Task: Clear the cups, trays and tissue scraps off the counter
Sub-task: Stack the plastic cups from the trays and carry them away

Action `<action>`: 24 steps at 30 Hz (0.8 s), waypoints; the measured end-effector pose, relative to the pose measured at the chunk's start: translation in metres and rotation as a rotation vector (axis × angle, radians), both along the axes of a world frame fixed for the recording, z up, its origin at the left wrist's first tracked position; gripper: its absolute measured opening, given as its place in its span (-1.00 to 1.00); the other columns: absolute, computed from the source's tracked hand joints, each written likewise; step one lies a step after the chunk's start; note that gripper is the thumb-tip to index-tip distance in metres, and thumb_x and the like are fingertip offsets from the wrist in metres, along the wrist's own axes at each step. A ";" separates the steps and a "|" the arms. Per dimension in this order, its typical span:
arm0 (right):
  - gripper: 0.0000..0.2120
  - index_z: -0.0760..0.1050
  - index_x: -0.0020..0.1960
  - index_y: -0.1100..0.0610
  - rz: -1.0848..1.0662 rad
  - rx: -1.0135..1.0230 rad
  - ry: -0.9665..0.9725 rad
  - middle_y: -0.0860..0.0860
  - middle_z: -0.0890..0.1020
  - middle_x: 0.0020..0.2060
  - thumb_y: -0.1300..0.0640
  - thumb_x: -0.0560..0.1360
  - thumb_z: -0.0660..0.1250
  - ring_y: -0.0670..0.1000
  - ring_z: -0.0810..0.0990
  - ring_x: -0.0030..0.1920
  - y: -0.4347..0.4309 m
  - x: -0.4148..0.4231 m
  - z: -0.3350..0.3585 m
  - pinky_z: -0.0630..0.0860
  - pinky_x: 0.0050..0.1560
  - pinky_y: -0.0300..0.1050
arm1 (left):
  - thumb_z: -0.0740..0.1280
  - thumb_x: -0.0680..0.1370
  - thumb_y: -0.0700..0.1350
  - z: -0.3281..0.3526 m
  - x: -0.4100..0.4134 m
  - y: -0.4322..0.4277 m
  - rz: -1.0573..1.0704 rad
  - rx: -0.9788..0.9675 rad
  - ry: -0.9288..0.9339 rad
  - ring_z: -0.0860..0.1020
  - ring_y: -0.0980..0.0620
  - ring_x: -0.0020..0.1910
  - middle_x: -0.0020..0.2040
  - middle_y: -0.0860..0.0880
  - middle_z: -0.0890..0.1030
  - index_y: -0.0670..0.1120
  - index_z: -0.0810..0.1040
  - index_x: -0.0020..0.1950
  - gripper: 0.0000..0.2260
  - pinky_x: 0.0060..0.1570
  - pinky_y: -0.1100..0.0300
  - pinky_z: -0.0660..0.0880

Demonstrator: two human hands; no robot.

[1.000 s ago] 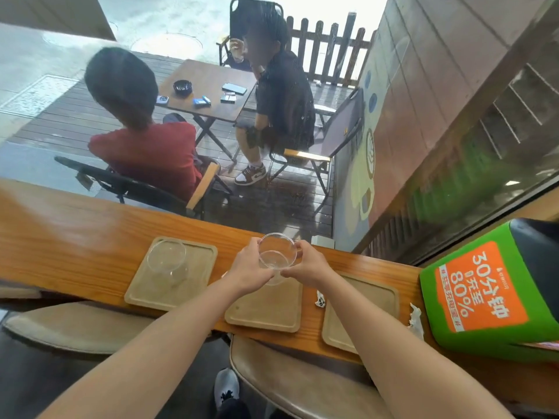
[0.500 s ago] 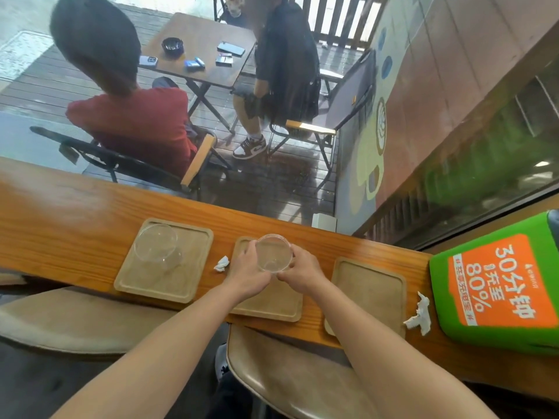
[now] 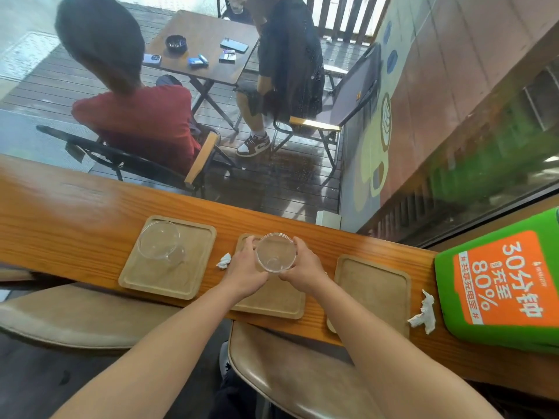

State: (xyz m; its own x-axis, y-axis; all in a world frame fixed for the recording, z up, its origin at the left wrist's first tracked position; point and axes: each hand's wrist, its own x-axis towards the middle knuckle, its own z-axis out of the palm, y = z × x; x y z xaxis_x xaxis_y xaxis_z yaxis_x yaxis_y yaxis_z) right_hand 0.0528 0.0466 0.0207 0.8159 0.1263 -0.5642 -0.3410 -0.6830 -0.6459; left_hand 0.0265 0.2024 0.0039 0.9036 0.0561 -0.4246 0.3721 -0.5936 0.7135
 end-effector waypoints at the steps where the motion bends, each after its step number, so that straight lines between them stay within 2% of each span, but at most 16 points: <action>1: -0.08 0.12 0.56 0.10 -0.003 -0.008 0.015 0.11 0.41 0.42 0.23 0.35 0.56 0.09 0.46 0.31 0.000 0.000 0.001 0.50 0.22 -0.04 | 0.47 0.38 -0.20 0.001 -0.001 0.000 -0.002 0.012 0.008 0.51 -0.08 0.27 0.33 -0.04 0.49 -0.06 0.20 0.50 -0.24 0.21 -0.04 0.51; 3: 0.04 -0.01 0.62 0.08 -0.008 -0.012 0.042 0.13 0.33 0.49 0.24 0.35 0.56 0.15 0.38 0.43 -0.001 -0.002 0.001 0.45 0.36 0.08 | 0.47 0.38 -0.24 0.000 -0.002 0.001 -0.013 0.030 0.015 0.50 -0.08 0.28 0.36 -0.06 0.47 -0.05 0.18 0.51 -0.22 0.21 0.01 0.51; 6: 0.05 -0.04 0.62 0.06 -0.004 -0.008 0.045 0.13 0.34 0.48 0.27 0.35 0.56 0.16 0.44 0.39 -0.003 -0.002 0.001 0.49 0.33 0.12 | 0.47 0.38 -0.27 -0.001 -0.004 0.003 -0.027 0.056 0.019 0.48 -0.08 0.28 0.37 -0.08 0.45 -0.03 0.17 0.52 -0.22 0.14 0.12 0.47; 8: 0.06 -0.04 0.62 0.06 -0.003 -0.026 0.034 0.13 0.33 0.48 0.28 0.34 0.56 0.16 0.45 0.37 -0.004 -0.001 0.002 0.50 0.31 0.11 | 0.46 0.38 -0.25 0.000 -0.006 0.005 -0.030 0.084 0.045 0.46 -0.10 0.31 0.41 -0.08 0.41 -0.02 0.15 0.53 -0.19 0.21 0.05 0.49; 11: 0.07 -0.03 0.62 0.06 0.016 -0.075 0.003 0.13 0.28 0.51 0.30 0.33 0.56 0.17 0.32 0.48 -0.006 0.004 0.009 0.43 0.39 0.07 | 0.46 0.38 -0.23 0.007 -0.007 0.011 -0.030 0.103 0.066 0.44 -0.10 0.32 0.42 -0.08 0.38 -0.01 0.17 0.53 -0.21 0.25 -0.04 0.50; 13: -0.03 0.01 0.61 0.08 0.020 -0.114 -0.042 0.14 0.27 0.51 0.31 0.38 0.51 0.17 0.27 0.50 -0.006 0.011 0.017 0.37 0.42 0.05 | 0.44 0.38 -0.23 0.015 -0.006 0.016 -0.022 0.106 0.052 0.45 -0.10 0.30 0.39 -0.07 0.39 -0.02 0.22 0.51 -0.26 0.23 -0.03 0.51; 15: -0.20 0.12 0.57 0.11 0.005 -0.162 -0.142 0.14 0.34 0.46 0.31 0.44 0.42 0.17 0.33 0.45 -0.002 0.018 0.028 0.40 0.40 0.06 | 0.43 0.39 -0.24 0.025 -0.003 0.023 -0.015 0.130 0.012 0.47 -0.07 0.25 0.34 -0.07 0.43 -0.04 0.31 0.45 -0.35 0.19 0.03 0.52; 20: -0.45 0.36 0.45 0.13 0.070 -0.141 -0.340 0.09 0.52 0.27 0.23 0.48 0.39 0.10 0.51 0.26 0.042 0.032 0.052 0.53 0.20 -0.03 | 0.45 0.43 -0.21 0.052 -0.002 0.052 0.080 0.172 -0.084 0.50 -0.01 0.10 0.18 -0.02 0.50 -0.03 0.43 0.28 -0.55 0.04 0.10 0.56; 24: -0.52 0.41 0.38 0.12 0.213 -0.084 -0.319 0.08 0.56 0.18 0.23 0.47 0.37 0.06 0.55 0.11 0.095 0.030 0.054 0.53 0.01 -0.12 | 0.40 0.46 -0.22 0.060 -0.014 0.093 0.172 0.196 -0.093 0.53 -0.02 0.01 0.06 -0.02 0.52 -0.04 0.46 0.19 -0.67 -0.04 0.14 0.55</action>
State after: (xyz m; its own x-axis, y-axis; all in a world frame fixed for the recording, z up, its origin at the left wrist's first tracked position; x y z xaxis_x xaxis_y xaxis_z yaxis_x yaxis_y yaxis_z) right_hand 0.0825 0.1417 0.0747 0.9123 0.2759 -0.3025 0.0228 -0.7720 -0.6353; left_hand 0.0128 0.2949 0.0643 0.9084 0.2853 -0.3057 0.4176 -0.6577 0.6269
